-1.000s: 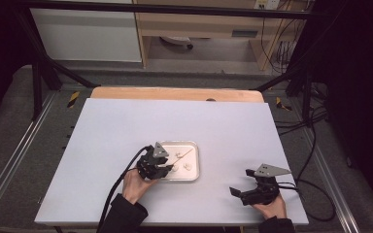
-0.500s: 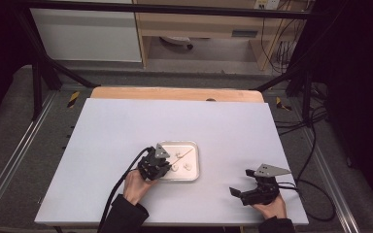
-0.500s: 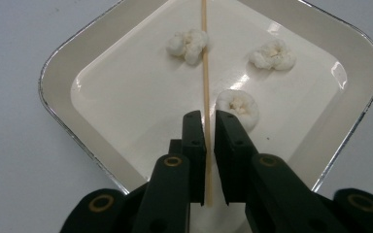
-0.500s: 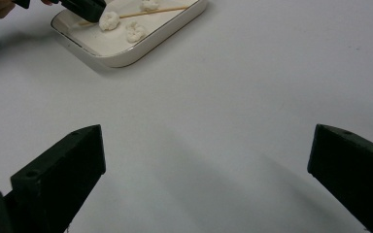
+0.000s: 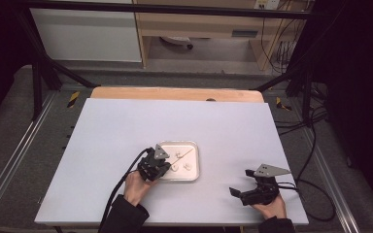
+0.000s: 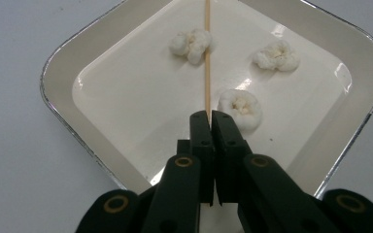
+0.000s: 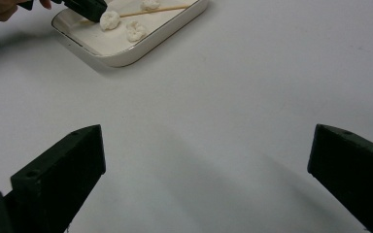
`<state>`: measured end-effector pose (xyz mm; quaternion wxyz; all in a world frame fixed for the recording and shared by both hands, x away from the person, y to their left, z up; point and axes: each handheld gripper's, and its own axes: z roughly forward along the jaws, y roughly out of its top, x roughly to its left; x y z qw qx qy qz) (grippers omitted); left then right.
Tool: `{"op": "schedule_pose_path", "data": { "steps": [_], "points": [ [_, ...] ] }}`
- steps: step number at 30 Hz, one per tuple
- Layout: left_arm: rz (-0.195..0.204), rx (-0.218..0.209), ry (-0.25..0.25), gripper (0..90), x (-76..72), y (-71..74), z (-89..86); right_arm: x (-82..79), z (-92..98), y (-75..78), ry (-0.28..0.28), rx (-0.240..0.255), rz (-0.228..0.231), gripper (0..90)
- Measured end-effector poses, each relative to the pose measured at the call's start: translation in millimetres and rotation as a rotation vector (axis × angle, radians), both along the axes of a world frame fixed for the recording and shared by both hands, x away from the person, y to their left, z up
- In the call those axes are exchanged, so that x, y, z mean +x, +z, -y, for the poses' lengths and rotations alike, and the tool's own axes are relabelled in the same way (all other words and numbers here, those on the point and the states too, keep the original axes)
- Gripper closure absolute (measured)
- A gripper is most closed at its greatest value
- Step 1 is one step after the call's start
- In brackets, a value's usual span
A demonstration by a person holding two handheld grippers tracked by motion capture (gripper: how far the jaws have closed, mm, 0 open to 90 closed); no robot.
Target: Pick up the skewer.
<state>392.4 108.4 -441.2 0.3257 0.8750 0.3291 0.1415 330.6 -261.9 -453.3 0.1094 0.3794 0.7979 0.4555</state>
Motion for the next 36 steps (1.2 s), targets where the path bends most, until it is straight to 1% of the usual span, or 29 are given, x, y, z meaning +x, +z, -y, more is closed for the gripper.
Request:
{"op": "schedule_pose_path", "data": {
  "steps": [4,7,8,10,12,14,15,16,26,29,32,34,36],
  "points": [
    [0.005,-0.008,-0.007,88.2,-0.9,-0.7,-1.1,0.2,0.0,-0.1,0.001,-0.001,0.002,0.8],
    [0.013,-0.023,-0.010,88.4,-1.9,0.1,-2.9,0.2,0.0,-0.1,0.000,-0.002,0.000,0.8],
    [0.020,-0.037,-0.011,88.5,-3.3,2.3,-4.2,0.2,0.0,-0.1,0.001,-0.002,0.001,0.8],
    [0.026,-0.044,-0.011,88.5,-3.9,3.7,-5.0,0.2,0.0,-0.2,0.001,-0.002,0.001,0.8],
    [0.034,-0.065,-0.010,88.5,-5.8,7.8,-7.1,0.2,-0.2,-0.3,0.001,-0.001,0.000,0.8],
    [0.036,-0.070,-0.009,88.5,-6.5,9.0,-7.7,0.3,-0.1,-0.2,0.001,-0.002,0.001,0.8],
    [0.042,-0.083,-0.012,88.5,-8.1,11.1,-8.9,0.3,-0.1,-0.2,0.002,-0.002,0.002,0.8],
    [0.042,-0.083,-0.012,88.5,-8.1,11.1,-8.9,0.3,-0.1,-0.2,0.002,-0.002,0.002,0.8],
    [0.059,-0.134,-0.020,88.5,-15.0,20.5,-13.7,0.4,-0.1,-0.1,0.003,-0.002,0.004,0.9],
    [0.060,-0.145,-0.027,88.5,-17.0,23.4,-14.7,0.3,-0.2,0.3,0.002,-0.002,0.004,1.0],
    [0.059,-0.146,-0.035,88.5,-18.7,24.9,-14.9,0.4,-0.4,0.7,0.002,-0.005,0.006,1.2],
    [0.063,-0.152,-0.049,88.5,-20.6,25.7,-14.0,0.3,-1.8,1.2,0.001,-0.016,0.009,1.2],
    [0.062,-0.153,-0.052,88.5,-21.3,25.9,-13.4,0.3,-3.9,2.3,0.006,-0.031,0.020,1.2]
  ]
}}
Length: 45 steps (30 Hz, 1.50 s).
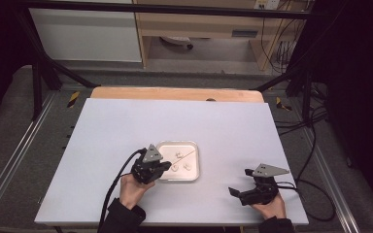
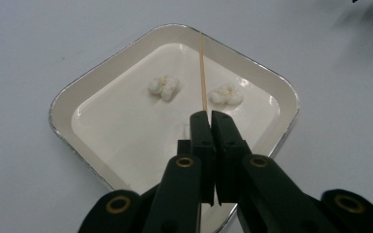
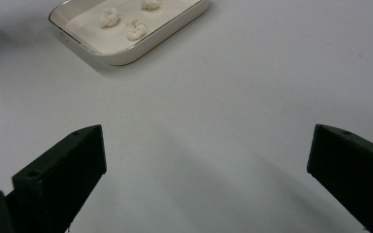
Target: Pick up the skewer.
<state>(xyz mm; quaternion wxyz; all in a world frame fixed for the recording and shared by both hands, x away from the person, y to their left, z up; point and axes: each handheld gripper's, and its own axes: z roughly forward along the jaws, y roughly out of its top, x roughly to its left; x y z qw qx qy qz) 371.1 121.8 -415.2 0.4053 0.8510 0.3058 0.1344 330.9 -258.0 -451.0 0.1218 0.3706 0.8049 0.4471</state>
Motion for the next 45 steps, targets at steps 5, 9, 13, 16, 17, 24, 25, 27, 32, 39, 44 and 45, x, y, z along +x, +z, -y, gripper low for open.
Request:
{"op": "schedule_pose_path", "data": {
  "steps": [5,9,13,16,17,24,25,27,32,39,44,45],
  "points": [
    [0.001,-0.001,-0.021,88.5,-3.3,1.8,3.2,-0.2,-6.6,3.6,0.016,-0.036,0.022,1.2],
    [0.001,0.007,-0.039,88.5,-5.4,3.2,6.5,0.2,-11.0,5.4,0.027,-0.059,0.033,1.2],
    [-0.002,0.013,-0.057,88.5,-6.8,4.0,11.4,1.3,-18.5,8.1,0.046,-0.094,0.050,1.2],
    [-0.002,0.019,-0.075,88.5,-8.6,5.3,16.7,1.8,-23.4,10.0,0.056,-0.113,0.061,1.4],
    [-0.001,0.020,-0.083,88.5,-9.3,5.9,18.4,1.6,-27.2,12.0,0.066,-0.140,0.077,1.4],
    [0.006,0.039,-0.122,88.5,-13.8,10.1,29.1,0.7,-38.3,17.4,0.094,-0.186,0.114,1.6],
    [0.006,0.039,-0.124,88.5,-14.3,10.4,30.5,1.0,-42.4,19.1,0.107,-0.202,0.128,1.7],
    [0.007,0.046,-0.136,88.5,-15.2,11.4,33.0,0.9,-44.3,19.8,0.112,-0.209,0.130,1.7],
    [0.010,0.060,-0.154,88.6,-16.7,13.1,39.6,1.2,-53.1,23.4,0.138,-0.259,0.158,2.2],
    [0.012,0.071,-0.179,88.5,-18.8,16.4,47.9,0.8,-64.2,30.2,0.182,-0.334,0.200,4.2],
    [0.013,0.083,-0.199,88.5,-20.7,19.1,52.8,0.1,-71.6,33.3,0.209,-0.386,0.234,6.4],
    [0.015,0.081,-0.201,88.5,-21.2,19.4,54.1,0.0,-72.8,33.6,0.216,-0.397,0.243,6.9]
  ]
}}
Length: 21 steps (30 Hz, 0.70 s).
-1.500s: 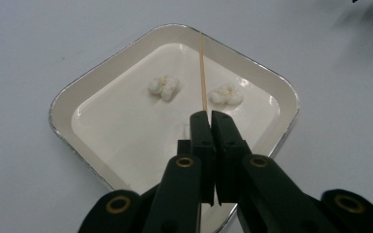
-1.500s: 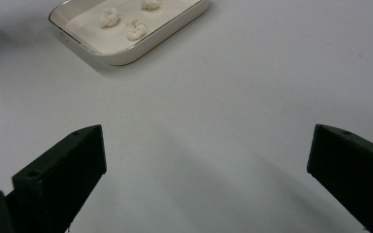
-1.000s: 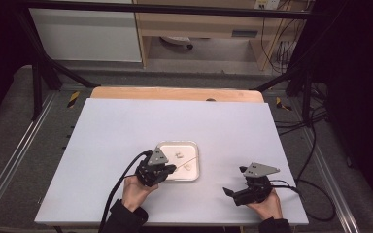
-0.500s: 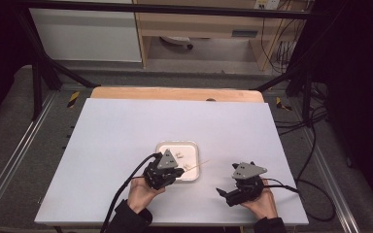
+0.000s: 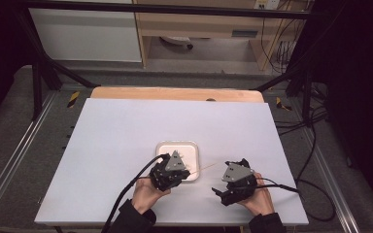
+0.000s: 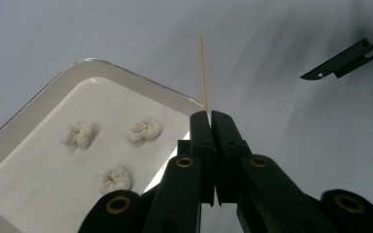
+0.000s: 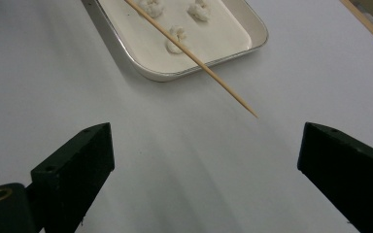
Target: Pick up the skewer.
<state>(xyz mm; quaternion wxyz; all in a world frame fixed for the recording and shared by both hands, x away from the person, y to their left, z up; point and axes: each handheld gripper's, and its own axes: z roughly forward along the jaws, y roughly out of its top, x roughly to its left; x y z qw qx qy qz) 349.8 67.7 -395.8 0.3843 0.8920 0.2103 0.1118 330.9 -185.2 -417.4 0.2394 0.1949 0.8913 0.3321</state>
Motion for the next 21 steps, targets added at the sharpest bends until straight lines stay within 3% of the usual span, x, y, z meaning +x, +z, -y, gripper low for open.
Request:
{"op": "schedule_pose_path", "data": {
  "steps": [12,21],
  "points": [
    [0.006,0.025,-0.036,88.5,-4.1,4.1,11.0,-2.2,-10.6,1.2,0.053,-0.121,0.065,13.4],
    [0.008,0.047,-0.066,88.5,-7.3,4.1,20.5,-6.9,-12.1,1.6,0.123,-0.192,0.160,32.4]
  ]
}}
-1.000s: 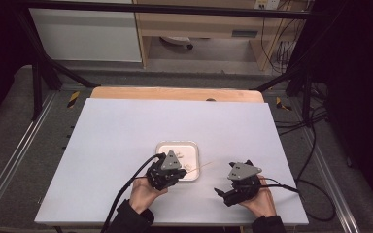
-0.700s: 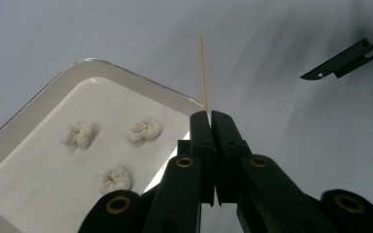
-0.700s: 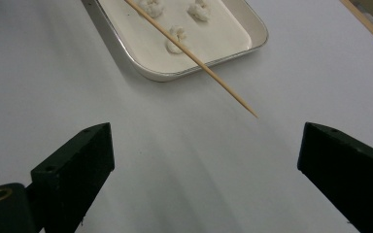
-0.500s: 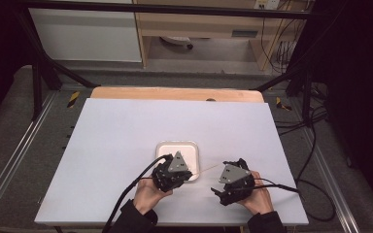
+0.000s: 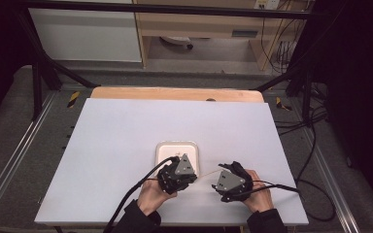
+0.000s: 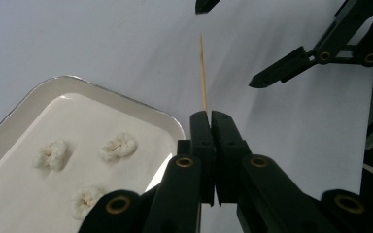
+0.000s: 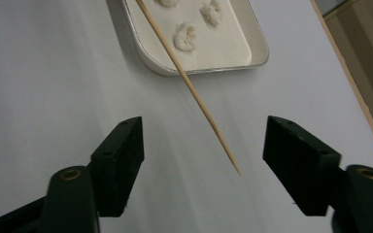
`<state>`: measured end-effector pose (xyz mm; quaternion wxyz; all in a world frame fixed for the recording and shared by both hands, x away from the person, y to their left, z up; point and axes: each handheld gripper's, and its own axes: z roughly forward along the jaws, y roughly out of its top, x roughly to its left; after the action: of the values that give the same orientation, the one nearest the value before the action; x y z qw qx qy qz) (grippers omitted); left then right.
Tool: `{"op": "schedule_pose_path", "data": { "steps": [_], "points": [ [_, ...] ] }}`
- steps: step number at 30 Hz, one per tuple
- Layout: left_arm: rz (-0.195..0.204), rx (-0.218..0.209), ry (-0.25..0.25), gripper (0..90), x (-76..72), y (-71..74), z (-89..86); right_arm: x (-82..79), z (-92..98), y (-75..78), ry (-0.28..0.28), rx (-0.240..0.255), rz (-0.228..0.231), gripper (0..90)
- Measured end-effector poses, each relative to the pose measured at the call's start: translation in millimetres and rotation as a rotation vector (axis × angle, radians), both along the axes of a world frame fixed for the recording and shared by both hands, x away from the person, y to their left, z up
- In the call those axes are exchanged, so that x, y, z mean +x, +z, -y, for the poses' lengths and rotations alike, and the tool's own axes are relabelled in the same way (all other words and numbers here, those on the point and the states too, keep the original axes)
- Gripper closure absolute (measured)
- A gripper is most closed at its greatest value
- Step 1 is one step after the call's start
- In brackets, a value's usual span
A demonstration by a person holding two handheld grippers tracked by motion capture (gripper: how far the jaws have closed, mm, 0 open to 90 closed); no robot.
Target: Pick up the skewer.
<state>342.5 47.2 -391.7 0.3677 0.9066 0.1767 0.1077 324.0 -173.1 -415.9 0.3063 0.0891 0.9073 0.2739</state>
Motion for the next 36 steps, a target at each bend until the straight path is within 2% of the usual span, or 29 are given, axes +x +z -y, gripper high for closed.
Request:
{"op": "schedule_pose_path", "data": {
  "steps": [3,6,7,8,9,14,18,26,31,35,36],
  "points": [
    [-0.001,0.003,-0.010,88.5,-1.3,-0.2,4.0,-0.7,-1.5,-1.3,0.041,-0.026,0.030,41.1],
    [-0.005,0.004,-0.023,88.5,-2.4,-0.5,8.2,-0.7,-2.0,-2.6,0.054,-0.041,0.041,45.0],
    [-0.006,0.003,-0.026,88.5,-2.7,-0.6,9.3,-0.7,-2.4,-4.2,0.074,-0.063,0.058,49.1],
    [-0.007,0.004,-0.034,88.5,-3.2,-0.4,10.5,-0.7,-2.4,-4.2,0.074,-0.063,0.058,49.1],
    [-0.007,0.004,-0.040,88.5,-3.9,-0.3,12.0,-1.4,-2.6,-6.1,0.100,-0.088,0.082,52.9],
    [-0.011,0.006,-0.047,88.5,-5.0,0.0,15.6,-1.8,-2.7,-8.9,0.137,-0.122,0.106,59.6],
    [-0.013,0.006,-0.053,88.5,-5.3,-0.3,16.2,-2.9,-2.4,-11.0,0.178,-0.165,0.110,68.7],
    [-0.020,-0.003,-0.058,88.5,-4.8,-0.1,12.9,-2.4,-1.0,-12.7,0.231,-0.227,0.136,78.5],
    [-0.025,-0.007,-0.063,88.5,-4.9,-1.0,12.4,-2.9,-0.7,-12.9,0.251,-0.237,0.141,83.3],
    [-0.025,-0.007,-0.062,88.5,-4.6,-1.4,12.2,-3.4,0.1,-11.9,0.275,-0.263,0.168,87.6],
    [-0.025,-0.005,-0.065,88.5,-4.1,-1.1,11.9,-4.2,0.0,-12.4,0.276,-0.258,0.161,88.0]
  ]
}}
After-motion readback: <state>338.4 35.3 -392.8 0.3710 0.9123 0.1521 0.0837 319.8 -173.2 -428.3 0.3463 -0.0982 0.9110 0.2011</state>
